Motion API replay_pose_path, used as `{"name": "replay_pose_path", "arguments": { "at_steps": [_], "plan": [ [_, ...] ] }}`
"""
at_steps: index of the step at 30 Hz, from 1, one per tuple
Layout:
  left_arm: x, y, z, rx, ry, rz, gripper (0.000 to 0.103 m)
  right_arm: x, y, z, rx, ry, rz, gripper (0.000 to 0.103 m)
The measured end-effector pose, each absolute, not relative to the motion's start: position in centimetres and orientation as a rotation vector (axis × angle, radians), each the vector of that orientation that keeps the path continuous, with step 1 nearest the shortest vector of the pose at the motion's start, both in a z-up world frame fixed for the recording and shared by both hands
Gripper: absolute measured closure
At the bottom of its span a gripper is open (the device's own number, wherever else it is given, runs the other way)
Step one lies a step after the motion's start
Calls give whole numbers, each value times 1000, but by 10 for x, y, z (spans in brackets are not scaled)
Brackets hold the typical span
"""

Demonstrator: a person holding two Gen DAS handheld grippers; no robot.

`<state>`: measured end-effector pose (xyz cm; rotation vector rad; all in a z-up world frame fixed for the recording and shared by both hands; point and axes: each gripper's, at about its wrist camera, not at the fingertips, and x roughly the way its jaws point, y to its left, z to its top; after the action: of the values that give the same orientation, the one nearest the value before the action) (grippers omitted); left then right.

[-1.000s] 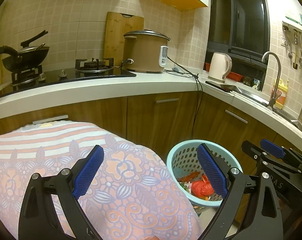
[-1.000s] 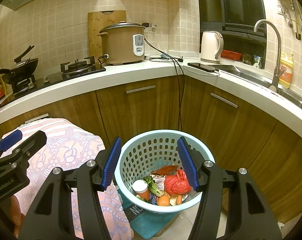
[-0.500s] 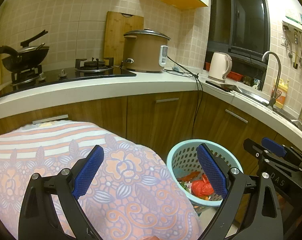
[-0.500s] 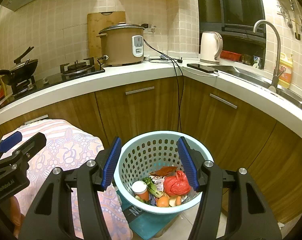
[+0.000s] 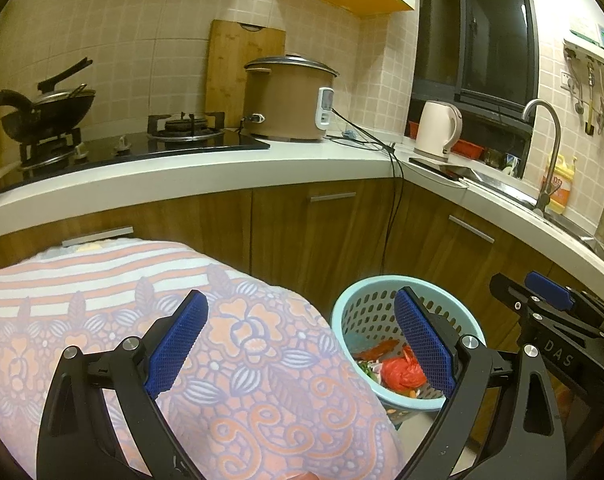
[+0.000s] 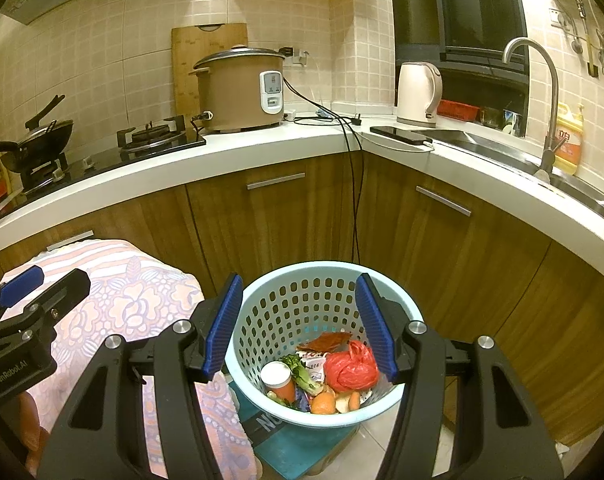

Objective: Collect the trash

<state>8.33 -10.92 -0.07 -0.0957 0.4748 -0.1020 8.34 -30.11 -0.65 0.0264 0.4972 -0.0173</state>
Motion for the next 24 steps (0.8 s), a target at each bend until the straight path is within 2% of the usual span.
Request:
{"name": "replay_pose_path", "arguments": {
  "at_steps": [24],
  "plan": [
    [83, -113, -1, -69, 477, -97, 8, 82, -301, -11, 35, 503, -18, 46]
  ]
}}
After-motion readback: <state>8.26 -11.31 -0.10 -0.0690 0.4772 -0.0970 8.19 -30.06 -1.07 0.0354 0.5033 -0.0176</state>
